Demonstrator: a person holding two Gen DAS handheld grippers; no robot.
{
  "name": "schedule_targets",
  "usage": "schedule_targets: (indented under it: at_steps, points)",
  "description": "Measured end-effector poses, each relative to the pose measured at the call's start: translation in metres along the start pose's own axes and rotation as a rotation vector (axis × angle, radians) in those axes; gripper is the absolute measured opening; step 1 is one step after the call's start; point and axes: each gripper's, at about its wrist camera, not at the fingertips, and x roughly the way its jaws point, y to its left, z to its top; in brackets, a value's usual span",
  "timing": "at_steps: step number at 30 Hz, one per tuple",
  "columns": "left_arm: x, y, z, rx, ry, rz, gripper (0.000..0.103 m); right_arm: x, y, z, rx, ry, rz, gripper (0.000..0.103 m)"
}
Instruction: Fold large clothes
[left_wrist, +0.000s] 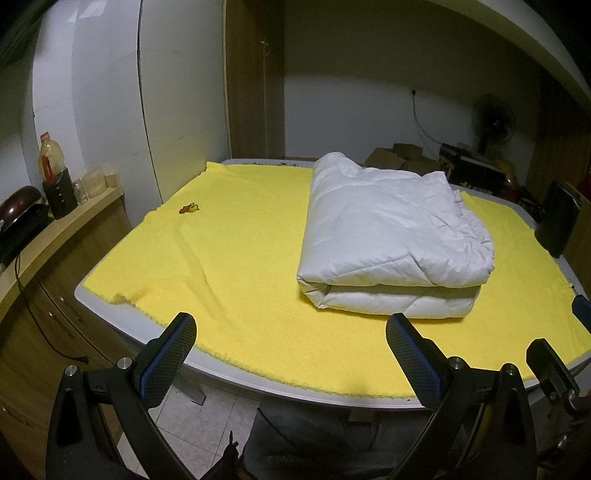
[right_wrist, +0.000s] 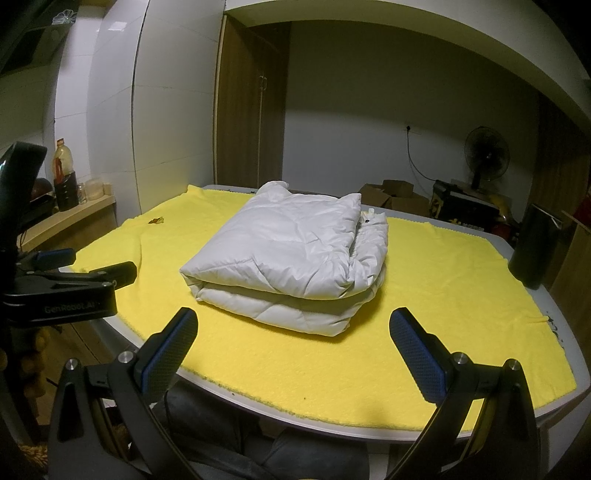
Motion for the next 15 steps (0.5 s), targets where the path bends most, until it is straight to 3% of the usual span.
schedule_targets:
  at_steps: [15]
  points:
    - [0.0007,-0.0004,0.0000,0.004,0.004,-0.005,0.103,-0.0011,0.0005,-0.0032,-0.001,0.001,0.004,0.103]
